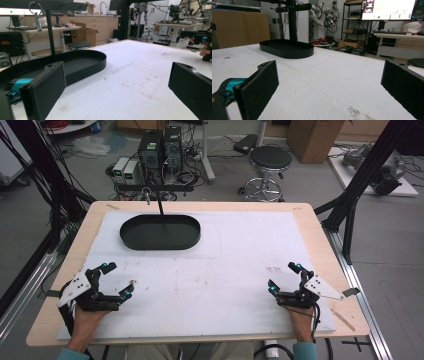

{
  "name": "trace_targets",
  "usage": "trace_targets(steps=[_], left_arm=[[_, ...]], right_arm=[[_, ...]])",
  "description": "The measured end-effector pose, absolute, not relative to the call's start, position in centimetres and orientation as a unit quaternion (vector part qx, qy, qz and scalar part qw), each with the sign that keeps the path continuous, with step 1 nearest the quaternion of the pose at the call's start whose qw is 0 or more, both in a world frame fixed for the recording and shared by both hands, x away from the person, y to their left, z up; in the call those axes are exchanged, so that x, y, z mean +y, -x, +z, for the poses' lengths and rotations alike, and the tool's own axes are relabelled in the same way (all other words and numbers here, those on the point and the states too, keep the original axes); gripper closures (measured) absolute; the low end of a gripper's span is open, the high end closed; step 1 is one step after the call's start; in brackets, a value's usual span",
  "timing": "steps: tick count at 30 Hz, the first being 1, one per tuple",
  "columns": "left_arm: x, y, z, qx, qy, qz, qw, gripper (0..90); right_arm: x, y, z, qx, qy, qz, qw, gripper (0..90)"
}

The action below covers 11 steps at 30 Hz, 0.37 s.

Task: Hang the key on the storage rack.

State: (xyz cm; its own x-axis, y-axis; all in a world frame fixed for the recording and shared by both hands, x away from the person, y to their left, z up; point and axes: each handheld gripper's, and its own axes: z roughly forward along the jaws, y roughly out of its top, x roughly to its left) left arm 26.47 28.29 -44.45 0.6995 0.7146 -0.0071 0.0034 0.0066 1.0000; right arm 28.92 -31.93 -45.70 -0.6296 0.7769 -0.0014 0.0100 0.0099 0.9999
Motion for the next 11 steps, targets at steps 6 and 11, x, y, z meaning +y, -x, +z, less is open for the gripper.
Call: trace_targets(steps=[6, 11], left_arm=[[28.6, -26.1, -45.8, 0.274, -0.636, 0.28, 0.665, 1.7], [28.6, -26.0, -45.8, 0.275, -0.635, 0.285, 0.663, 1.7]], right_arm=[[-31.9, -28.9, -45.7, 0.644, -0.306, 0.633, 0.303, 0.6], [-31.8, -28.8, -45.7, 0.646, -0.304, 0.63, 0.305, 0.6]])
